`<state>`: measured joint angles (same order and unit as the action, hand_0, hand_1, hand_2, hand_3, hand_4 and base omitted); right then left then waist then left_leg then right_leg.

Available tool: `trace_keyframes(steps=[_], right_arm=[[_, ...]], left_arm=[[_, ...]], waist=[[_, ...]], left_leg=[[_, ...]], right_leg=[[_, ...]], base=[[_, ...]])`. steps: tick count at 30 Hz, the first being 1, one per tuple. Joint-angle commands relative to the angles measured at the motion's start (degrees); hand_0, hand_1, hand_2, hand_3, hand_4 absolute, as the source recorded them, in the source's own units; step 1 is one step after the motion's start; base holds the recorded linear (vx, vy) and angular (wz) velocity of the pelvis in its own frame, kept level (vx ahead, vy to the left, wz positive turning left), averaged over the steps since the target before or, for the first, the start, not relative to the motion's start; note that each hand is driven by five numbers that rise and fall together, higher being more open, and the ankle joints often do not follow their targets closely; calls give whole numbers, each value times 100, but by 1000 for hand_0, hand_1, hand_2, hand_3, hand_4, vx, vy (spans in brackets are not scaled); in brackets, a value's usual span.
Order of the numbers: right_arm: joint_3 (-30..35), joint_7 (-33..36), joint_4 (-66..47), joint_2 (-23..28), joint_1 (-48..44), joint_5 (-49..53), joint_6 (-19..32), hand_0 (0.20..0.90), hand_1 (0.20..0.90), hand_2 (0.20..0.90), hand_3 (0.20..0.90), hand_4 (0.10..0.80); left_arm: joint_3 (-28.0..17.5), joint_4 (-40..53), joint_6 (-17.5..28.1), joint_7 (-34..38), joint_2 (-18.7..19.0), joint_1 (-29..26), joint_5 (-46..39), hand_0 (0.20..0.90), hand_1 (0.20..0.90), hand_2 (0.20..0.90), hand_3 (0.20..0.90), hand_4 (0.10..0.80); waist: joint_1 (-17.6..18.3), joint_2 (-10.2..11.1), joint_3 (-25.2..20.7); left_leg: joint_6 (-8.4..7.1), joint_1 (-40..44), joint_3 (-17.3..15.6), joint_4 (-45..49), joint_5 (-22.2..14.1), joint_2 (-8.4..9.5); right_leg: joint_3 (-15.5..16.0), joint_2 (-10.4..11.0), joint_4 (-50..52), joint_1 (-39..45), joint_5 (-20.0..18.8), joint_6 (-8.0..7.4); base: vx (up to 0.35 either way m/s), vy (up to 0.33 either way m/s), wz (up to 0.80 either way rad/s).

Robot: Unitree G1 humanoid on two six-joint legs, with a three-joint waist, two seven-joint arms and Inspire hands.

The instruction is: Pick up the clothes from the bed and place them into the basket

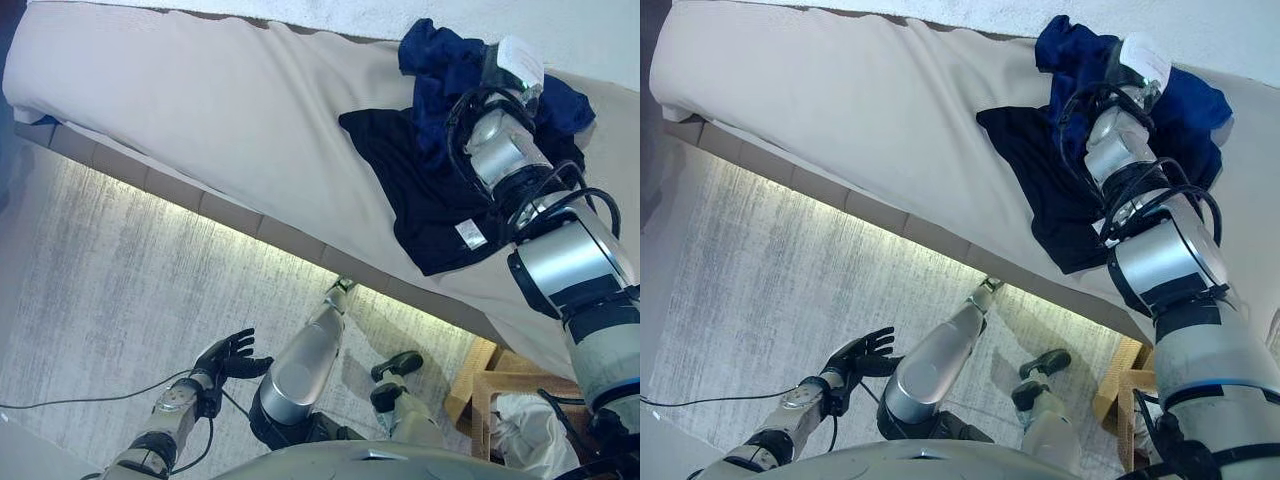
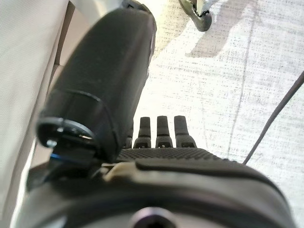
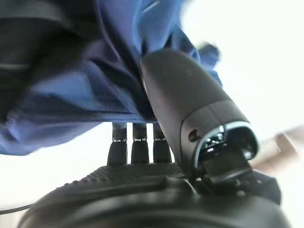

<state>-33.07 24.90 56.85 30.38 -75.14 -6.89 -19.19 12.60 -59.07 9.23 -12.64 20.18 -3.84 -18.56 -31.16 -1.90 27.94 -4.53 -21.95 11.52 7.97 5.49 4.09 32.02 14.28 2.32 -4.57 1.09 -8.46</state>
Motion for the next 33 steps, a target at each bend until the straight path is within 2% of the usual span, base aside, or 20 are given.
trace_keyframes(steps=[1, 4, 7, 10, 11, 13, 14, 19, 22, 24, 26, 27, 28, 31, 33], right_arm=[[226, 1537, -1426, 335, -614, 270, 1156, 300, 300, 300, 200, 100], [732, 2138, -2160, 592, -486, 374, 1601, 300, 300, 300, 200, 100], [1266, 2564, -2987, 1001, -254, 523, 1748, 300, 300, 300, 200, 100], [1625, 2568, -3547, 1436, -5, 667, 1529, 300, 300, 300, 200, 100], [1674, 2525, -3690, 1581, 52, 632, 1406, 300, 300, 300, 200, 100], [1739, 2376, -3935, 1975, 211, 576, 1128, 300, 300, 300, 200, 100], [1739, 2376, -3935, 1975, 211, 576, 1128, 300, 300, 300, 200, 100], [2007, 2122, -4149, 2624, 574, 852, 943, 300, 300, 300, 200, 100], [2268, 1783, -4326, 2781, 996, 1062, 959, 300, 300, 300, 200, 100], [2592, 1168, -4481, 2793, 1673, 1220, 871, 300, 300, 300, 200, 100], [2740, 848, -4545, 2755, 2042, 1277, 807, 300, 300, 300, 200, 100], [2877, 322, -4598, 2645, 2546, 1225, 742, 300, 300, 300, 200, 100], [2911, 275, -4610, 2637, 2602, 1216, 738, 300, 300, 300, 200, 100], [3076, -667, -4684, 2406, 3595, 955, 986, 300, 300, 300, 200, 100], [3092, -943, -4603, 2354, 3812, 729, 932, 300, 300, 300, 200, 100]], left_arm=[[32, -12, 176, 134, 348, 710, -71, 900, 900, 900, 900, 800], [-52, -90, 171, 204, 362, 763, 57, 900, 900, 900, 900, 800], [-181, -112, -14, 257, 378, 845, 291, 900, 900, 900, 900, 800], [-277, -154, -164, 291, 356, 917, 557, 900, 900, 900, 900, 800], [-275, -163, -189, 306, 357, 923, 641, 900, 900, 900, 900, 800], [-246, -275, -227, 352, 332, 951, 943, 900, 900, 900, 900, 800], [-246, -275, -227, 352, 332, 951, 943, 900, 900, 900, 900, 800], [-122, -503, -392, 367, 261, 859, 1551, 900, 900, 900, 900, 800], [-16, -548, -525, 363, 226, 697, 1633, 900, 900, 900, 900, 800], [62, -525, -648, 300, 169, 488, 1715, 900, 900, 900, 900, 800], [99, -493, -678, 298, 158, 411, 1736, 900, 900, 900, 900, 800], [127, -425, -745, 325, 137, 321, 1700, 900, 900, 900, 900, 800], [135, -418, -745, 313, 145, 318, 1722, 900, 900, 900, 900, 800], [157, -285, -862, 330, 108, 175, 1701, 900, 900, 900, 900, 800], [176, -250, -884, 299, 115, 163, 1764, 900, 900, 900, 900, 800]], waist=[[107, 110, -213], [315, 260, -500], [529, 406, -911], [740, 516, -1330], [806, 521, -1440], [1033, 613, -1797], [1033, 613, -1797], [1564, 693, -2288], [1904, 647, -2432], [2209, 572, -2502], [2335, 562, -2529], [2509, 543, -2525], [2505, 549, -2525], [2841, 524, -2496], [2888, 519, -2488]], left_leg=[[353, 223, -131, 41, -526, -107], [340, 484, -211, -139, -553, -187], [324, 860, -294, -418, -556, -255], [307, 1242, -427, -700, -527, -314], [342, 1294, -498, -771, -387, -318], [311, 1608, -667, -1046, -335, -392], [311, 1608, -667, -1046, -335, -392], [246, 2144, -1076, -1248, -433, -518], [223, 2373, -1366, -1282, -526, -580], [208, 2541, -1596, -1292, -597, -622], [206, 2581, -1693, -1297, -598, -645], [201, 2659, -1828, -1297, -639, -674], [200, 2668, -1841, -1297, -644, -677], [201, 2789, -2072, -1297, -695, -741], [195, 2816, -2122, -1297, -696, -766]], right_leg=[[-50, 70, 764, 450, 355, 251], [-308, -109, 572, 642, 404, 242], [-502, -286, 351, 867, 425, 231], [-619, -398, 126, 1064, 392, 194], [-586, -416, 49, 1070, 253, 199], [-674, -534, -132, 1156, 196, 156], [-674, -534, -132, 1156, 196, 156], [-973, -704, -416, 1256, 86, 158], [-1185, -768, -444, 1266, 90, 219], [-1354, -795, -421, 1254, 112, 271], [-1406, -806, -429, 1219, 87, 297], [-1497, -824, -432, 1198, 84, 317], [-1509, -827, -433, 1200, 83, 319], [-1746, -873, -475, 1186, 42, 355], [-1772, -886, -455, 1193, 53, 367]], base=[[27, -104, -28], [42, -117, -29], [72, -133, -14], [9, -109, -27], [-83, -93, -26], [-77, -139, -17], [-42, -164, -33], [-49, -125, -37], [-91, -88, -52], [-103, -75, -59], [-96, -79, -43], [-80, -79, -45], [-107, -105, -53], [-74, -118, -49], [-14, -118, -32]])
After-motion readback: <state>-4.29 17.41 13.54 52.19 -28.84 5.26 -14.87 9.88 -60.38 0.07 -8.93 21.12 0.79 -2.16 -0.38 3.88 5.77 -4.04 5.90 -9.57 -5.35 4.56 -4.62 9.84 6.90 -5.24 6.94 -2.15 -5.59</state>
